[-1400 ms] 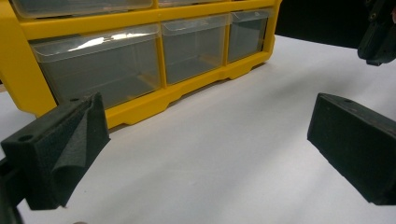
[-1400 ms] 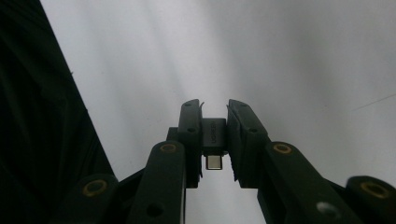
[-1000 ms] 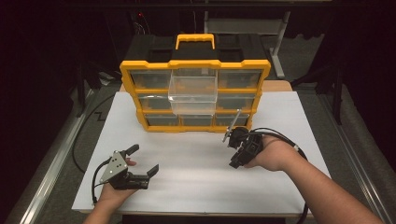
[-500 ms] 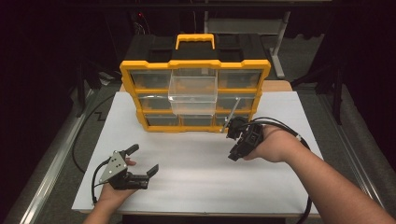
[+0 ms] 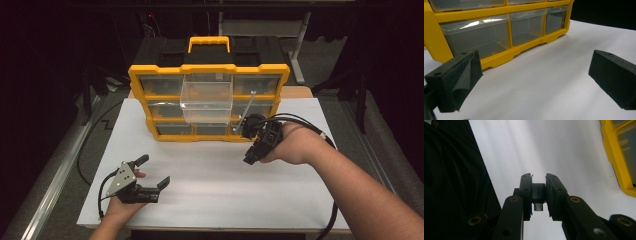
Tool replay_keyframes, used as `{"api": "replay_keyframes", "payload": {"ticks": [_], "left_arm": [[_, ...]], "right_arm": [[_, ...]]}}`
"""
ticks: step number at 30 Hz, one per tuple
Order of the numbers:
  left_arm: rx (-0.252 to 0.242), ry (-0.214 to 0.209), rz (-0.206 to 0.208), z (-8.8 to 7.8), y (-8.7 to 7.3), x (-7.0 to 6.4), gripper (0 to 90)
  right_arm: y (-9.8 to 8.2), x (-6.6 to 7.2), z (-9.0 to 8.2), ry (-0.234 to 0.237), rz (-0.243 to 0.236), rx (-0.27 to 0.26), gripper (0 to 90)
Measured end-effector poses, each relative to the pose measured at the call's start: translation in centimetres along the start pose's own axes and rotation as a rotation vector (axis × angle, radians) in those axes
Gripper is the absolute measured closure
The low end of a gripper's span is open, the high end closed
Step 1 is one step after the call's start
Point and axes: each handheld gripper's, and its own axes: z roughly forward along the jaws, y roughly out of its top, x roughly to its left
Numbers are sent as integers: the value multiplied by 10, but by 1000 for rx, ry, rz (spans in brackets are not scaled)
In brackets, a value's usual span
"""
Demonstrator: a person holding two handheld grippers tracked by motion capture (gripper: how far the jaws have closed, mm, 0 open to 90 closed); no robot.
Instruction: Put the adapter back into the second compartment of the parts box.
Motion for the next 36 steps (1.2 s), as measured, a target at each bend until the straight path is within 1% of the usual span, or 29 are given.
{"api": "replay_keyframes", "payload": {"ticks": [7, 11, 17, 20, 25, 30, 36], "left_arm": [[0, -1, 0, 0, 0, 0, 2], [-1, -2, 0, 0, 0, 0, 2], [-1, -4, 1, 0, 0, 0, 2], [-1, -4, 2, 0, 0, 0, 2], [-1, -4, 2, 0, 0, 0, 2], [0, -4, 4, 0, 0, 0, 2], [0, -2, 5, 0, 0, 0, 2]], "right_arm": [[6, 1, -14, -2, -1, 9, 774], [9, 1, -22, 4, 3, 24, 773], [12, 1, -36, 9, -4, 11, 773], [14, 1, -45, -1, -13, 2, 773], [16, 0, -59, -17, -8, -21, 773], [21, 0, -72, -27, -5, -20, 773], [26, -1, -88, -47, -16, -22, 773]]}}
